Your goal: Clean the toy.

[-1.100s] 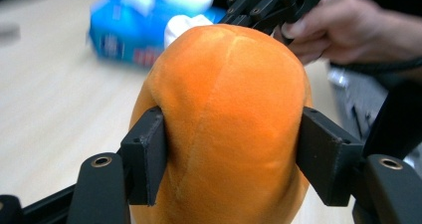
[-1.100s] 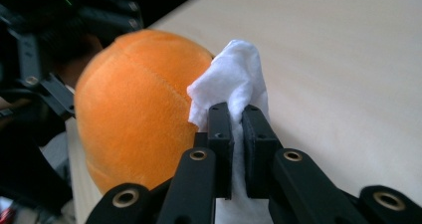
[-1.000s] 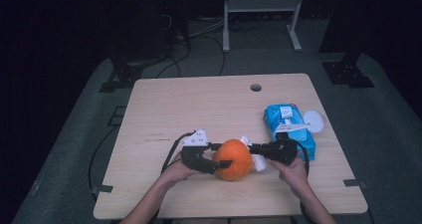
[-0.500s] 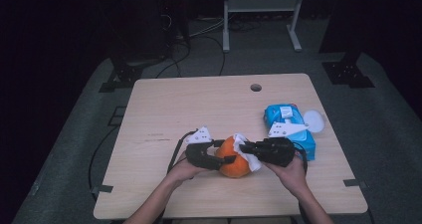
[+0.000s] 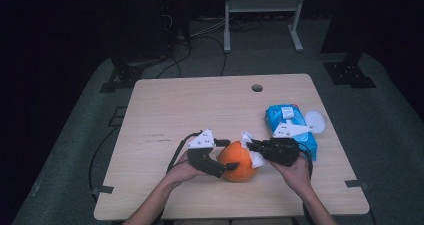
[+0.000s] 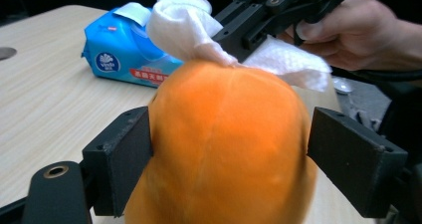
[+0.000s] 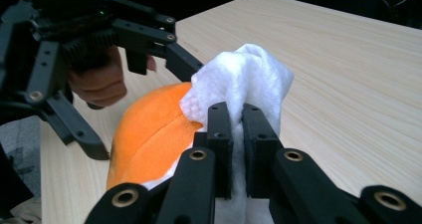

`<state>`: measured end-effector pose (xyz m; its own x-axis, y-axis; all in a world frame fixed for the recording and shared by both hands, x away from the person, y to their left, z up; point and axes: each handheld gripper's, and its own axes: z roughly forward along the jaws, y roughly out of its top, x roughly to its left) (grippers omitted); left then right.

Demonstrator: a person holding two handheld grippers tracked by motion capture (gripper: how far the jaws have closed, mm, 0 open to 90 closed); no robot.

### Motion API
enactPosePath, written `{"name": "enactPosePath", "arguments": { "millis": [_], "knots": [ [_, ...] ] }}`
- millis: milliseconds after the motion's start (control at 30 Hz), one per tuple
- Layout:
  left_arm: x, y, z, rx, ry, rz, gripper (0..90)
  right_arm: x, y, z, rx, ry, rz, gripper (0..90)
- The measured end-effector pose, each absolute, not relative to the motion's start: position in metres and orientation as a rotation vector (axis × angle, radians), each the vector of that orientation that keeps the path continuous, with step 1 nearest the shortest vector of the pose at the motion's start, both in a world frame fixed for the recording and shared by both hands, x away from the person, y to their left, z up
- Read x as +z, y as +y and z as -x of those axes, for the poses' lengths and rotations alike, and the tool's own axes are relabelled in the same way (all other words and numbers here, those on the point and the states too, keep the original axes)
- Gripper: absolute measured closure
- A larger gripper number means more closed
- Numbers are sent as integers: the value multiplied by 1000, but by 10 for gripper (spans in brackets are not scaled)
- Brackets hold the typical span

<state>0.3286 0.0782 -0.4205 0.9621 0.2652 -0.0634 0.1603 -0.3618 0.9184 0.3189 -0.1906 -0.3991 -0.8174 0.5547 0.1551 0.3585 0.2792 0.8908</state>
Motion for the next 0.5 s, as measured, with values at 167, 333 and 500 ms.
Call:
{"name": "enactPosePath", "arguments": {
  "millis": [167, 333, 500],
  "knots": [
    [-427, 72, -324, 178, 306, -1970, 270, -395, -188, -314, 1543, 2357, -816, 832],
    [-431, 65, -323, 173, 361, -1939, 286, -383, -170, -299, 1589, 2383, -692, 829],
    [-432, 61, -317, 164, 325, -1949, 286, -385, -151, -296, 1482, 2405, -655, 830]
  ]
}}
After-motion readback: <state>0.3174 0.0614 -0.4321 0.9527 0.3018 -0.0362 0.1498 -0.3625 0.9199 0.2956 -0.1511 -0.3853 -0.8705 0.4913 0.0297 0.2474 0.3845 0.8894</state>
